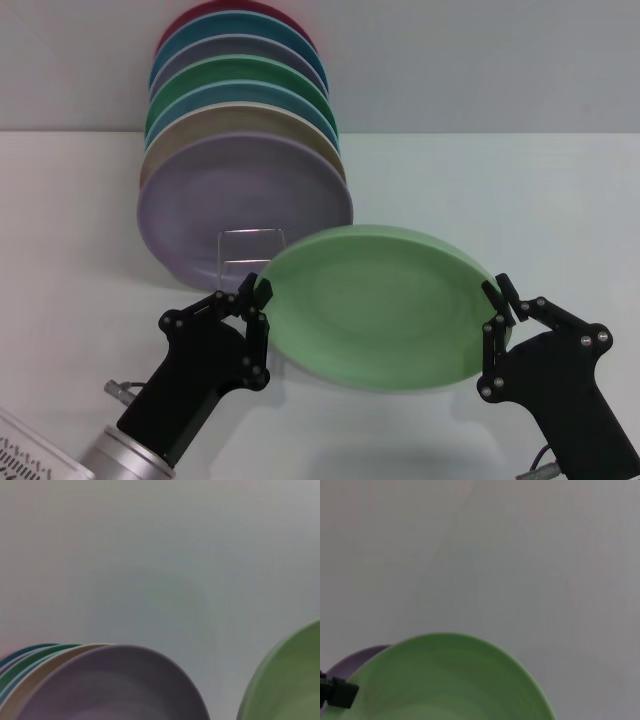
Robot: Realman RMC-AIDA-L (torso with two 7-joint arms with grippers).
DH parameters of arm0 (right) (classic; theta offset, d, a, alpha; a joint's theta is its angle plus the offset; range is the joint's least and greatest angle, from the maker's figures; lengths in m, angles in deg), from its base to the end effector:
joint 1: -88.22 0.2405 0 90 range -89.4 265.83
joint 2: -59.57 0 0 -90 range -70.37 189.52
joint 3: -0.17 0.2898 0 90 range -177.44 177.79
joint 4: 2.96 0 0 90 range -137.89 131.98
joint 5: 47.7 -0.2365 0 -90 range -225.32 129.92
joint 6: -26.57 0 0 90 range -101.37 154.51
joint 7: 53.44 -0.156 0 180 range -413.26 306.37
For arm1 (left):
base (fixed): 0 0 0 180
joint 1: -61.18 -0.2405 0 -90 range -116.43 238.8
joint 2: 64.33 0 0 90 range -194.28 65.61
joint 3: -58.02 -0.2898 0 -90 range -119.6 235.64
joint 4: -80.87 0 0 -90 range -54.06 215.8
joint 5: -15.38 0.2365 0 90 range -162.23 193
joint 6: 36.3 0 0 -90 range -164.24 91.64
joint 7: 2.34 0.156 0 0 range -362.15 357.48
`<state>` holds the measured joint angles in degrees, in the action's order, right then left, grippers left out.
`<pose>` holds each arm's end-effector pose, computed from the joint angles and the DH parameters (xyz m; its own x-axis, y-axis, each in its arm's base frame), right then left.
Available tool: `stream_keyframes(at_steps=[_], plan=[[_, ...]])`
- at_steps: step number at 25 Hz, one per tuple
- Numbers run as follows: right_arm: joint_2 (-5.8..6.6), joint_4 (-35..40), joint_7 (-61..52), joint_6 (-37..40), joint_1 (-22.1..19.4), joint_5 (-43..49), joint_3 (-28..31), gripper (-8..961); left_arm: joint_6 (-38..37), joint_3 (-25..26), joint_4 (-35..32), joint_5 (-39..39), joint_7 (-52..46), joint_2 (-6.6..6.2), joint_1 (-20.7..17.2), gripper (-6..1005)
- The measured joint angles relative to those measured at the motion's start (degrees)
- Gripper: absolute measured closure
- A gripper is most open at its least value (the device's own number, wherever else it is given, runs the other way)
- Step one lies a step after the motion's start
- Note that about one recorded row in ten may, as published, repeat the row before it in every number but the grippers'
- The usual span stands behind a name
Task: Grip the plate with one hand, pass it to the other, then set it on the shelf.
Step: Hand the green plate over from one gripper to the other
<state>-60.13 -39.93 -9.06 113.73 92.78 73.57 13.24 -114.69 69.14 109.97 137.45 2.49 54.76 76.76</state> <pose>0.2768 0.2002 -0.1285 0.8575 0.3793 -0.3475 -0.2853 -0.2115 -0.9348 -0.2825 0.2509 -0.1457 0.6491 -0.1174 0.7516 0.5809 -0.5614 -0.5894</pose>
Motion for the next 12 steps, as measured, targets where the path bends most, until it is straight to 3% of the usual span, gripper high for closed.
stream_keyframes(at_steps=[12], plan=[[0.00, 0.08, -0.27, 0.04, 0.33, -0.08, -0.03, 930, 0.01, -0.29, 0.44, -0.20, -0.05, -0.04, 0.39, 954]])
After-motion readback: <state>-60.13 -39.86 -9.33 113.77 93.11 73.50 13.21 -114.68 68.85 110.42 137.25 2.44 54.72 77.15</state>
